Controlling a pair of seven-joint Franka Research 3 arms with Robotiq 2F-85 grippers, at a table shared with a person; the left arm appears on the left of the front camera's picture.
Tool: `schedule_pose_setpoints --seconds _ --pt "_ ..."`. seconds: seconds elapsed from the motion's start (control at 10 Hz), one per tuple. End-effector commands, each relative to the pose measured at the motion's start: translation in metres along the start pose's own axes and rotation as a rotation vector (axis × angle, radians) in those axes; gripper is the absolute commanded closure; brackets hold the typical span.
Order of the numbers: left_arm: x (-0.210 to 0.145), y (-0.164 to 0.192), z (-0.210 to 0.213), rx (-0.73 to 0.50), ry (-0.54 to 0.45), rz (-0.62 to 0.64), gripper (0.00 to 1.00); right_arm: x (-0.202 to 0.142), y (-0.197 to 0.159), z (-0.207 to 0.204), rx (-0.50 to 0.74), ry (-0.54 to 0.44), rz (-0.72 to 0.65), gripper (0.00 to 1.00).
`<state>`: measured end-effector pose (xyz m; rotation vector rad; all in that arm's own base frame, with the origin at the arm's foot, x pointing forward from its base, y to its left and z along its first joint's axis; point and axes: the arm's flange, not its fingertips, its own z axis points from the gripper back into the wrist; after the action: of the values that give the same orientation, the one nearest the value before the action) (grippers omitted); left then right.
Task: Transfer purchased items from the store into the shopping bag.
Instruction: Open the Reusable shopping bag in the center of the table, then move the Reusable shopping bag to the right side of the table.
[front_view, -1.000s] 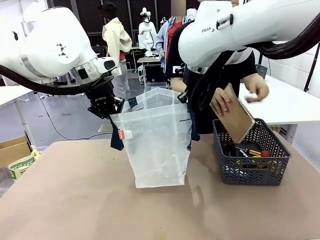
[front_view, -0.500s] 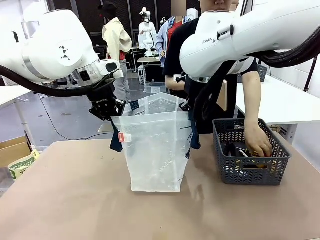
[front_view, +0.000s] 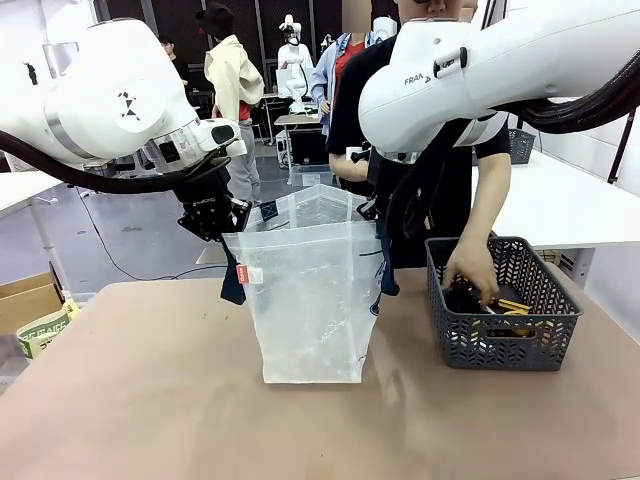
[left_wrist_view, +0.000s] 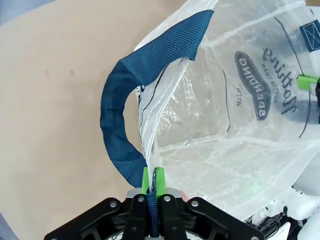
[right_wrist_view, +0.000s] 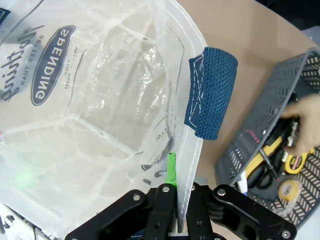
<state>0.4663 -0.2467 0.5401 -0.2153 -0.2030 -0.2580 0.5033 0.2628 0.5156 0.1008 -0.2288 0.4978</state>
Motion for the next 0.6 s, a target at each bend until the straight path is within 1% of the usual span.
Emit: schedule_pose_setpoints --seconds 0.0,0.5 --pt "0.0012 0.0022 0.0037 0.0 -0.007 0.006 1.0 0.0007 -0.0013 -0.0002 -0.003 0.002 0.001 1.0" --pt "0.0012 0.0022 0.0037 0.0 -0.007 0.006 1.0 0.0007 -0.0013 -0.0002 -0.003 0.002 0.001 1.0"
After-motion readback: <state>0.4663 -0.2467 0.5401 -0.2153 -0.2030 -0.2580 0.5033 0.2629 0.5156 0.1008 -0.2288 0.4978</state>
